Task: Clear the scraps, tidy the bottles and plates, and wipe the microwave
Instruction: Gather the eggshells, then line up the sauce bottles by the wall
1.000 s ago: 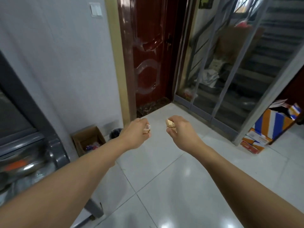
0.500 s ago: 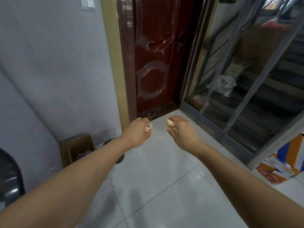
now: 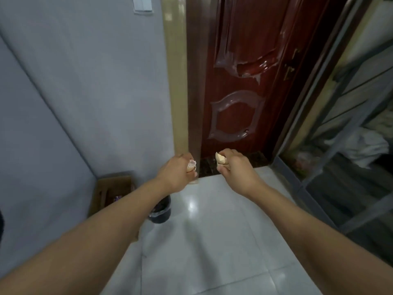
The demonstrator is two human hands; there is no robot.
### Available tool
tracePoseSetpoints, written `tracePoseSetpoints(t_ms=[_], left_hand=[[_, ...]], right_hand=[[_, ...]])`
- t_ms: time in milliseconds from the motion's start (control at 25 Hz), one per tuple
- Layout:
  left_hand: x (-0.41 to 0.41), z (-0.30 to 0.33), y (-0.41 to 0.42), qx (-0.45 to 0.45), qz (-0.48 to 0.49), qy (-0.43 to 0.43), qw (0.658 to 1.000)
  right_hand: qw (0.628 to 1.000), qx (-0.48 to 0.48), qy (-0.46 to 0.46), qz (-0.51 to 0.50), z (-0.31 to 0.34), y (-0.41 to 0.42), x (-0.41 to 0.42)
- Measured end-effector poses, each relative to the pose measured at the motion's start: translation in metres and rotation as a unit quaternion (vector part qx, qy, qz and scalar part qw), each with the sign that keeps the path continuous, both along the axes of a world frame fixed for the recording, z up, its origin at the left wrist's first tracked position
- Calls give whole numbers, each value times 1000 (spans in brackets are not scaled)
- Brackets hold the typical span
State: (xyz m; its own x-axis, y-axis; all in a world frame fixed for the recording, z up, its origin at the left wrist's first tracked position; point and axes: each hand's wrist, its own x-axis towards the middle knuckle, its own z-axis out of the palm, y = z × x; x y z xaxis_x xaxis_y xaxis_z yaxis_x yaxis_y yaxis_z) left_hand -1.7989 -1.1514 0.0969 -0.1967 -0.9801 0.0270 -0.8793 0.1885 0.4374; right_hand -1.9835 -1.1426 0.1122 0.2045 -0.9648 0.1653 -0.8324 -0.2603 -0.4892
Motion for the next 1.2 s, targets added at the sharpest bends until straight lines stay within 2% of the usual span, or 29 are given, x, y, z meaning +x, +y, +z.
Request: tracePoseSetpoints(t_ms=[200,360,720,1040,1200], left_hand=[[-34,-1,-38,13,90,7,996],[-32,-6,-62,20,149,-8,989],[29,-46,-147,33,267,2,963],[85,-68,-205,68,337,-8,939],[93,-86,-229,77,393,-1,916]], right_hand=[[995,11,16,102,-3,-80,-33],[986,24,16,165,-13,-128,-27],[961,40,17,274,-54,-249,50],[926,71,8,370,-88,-331,126],[903,87,0,420,-108,-370,152]])
